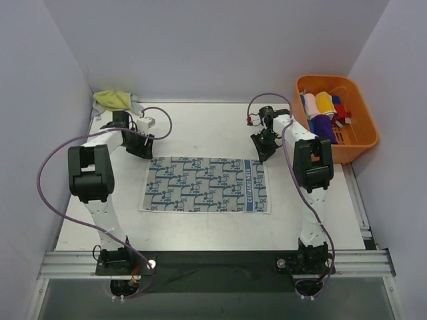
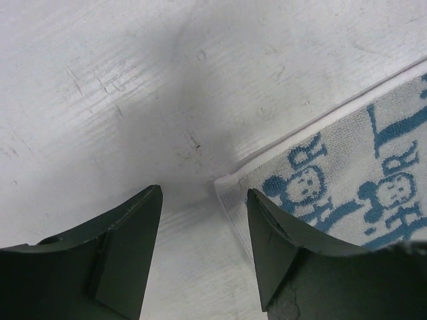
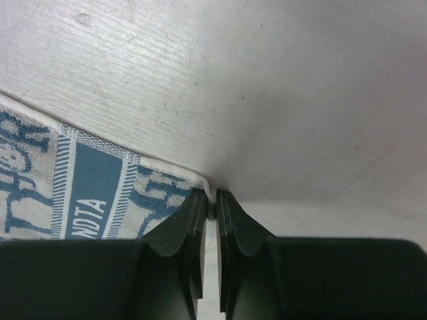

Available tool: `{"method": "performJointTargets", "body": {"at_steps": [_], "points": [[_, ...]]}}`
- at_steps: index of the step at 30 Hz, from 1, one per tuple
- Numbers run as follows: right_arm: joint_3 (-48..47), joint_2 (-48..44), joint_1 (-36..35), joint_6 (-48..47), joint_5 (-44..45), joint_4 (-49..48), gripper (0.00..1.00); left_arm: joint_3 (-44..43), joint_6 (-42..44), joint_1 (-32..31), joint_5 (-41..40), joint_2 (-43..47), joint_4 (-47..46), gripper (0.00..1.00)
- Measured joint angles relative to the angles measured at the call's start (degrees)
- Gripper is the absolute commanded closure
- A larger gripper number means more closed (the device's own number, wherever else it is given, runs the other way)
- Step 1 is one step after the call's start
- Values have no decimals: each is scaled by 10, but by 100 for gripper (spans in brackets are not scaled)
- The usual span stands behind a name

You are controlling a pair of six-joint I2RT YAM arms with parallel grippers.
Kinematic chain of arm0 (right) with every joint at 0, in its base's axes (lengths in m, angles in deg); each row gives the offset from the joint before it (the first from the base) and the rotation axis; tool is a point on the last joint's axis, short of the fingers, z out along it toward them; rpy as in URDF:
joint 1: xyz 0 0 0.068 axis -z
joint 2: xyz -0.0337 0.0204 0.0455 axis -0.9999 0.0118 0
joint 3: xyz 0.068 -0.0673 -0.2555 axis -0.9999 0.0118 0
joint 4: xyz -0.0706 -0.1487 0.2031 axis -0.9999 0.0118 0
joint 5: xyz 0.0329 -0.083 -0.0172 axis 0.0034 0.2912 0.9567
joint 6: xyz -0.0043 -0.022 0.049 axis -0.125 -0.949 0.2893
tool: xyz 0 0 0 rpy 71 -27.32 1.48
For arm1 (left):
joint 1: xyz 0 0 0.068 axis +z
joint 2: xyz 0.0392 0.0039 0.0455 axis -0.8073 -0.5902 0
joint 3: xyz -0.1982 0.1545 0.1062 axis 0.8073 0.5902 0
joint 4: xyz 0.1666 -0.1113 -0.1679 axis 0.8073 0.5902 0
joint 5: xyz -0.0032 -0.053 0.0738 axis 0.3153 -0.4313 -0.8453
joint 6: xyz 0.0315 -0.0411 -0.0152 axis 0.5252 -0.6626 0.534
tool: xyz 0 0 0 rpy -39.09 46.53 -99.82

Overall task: Roll the towels
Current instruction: Fold the towel

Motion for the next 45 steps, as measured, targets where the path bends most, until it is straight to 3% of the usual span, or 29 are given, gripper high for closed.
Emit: {"method": "performJointTargets", "body": {"at_steps": [4,10,14,20,26,31,40,45], "points": [[-1,0,0,1,0,1,100,-6,6,-7,-7,-7,-7,38],[-1,0,0,0,0,1,100,-7,14,-19,-7,-8,-12,44],[-1,1,0,0,0,1,100,-5,26,-26,-6,-8,-12,60],[-1,1,0,0,0,1,100,-2,41,-28,-6,-8,-14,73],[-1,1,2,0,0,2,100,0,48,-28,1,-8,-14,99],[-21,2,8,0,-4,9,100,-9,37,-26,17,-10,-5,100],[-126,5,32,-3,-5,3,100,-103,-2,-19,58,-21,0,100],[-130,2,38,-12,-7,3,100,-116,-11,-5,95,-13,-2,100]]}}
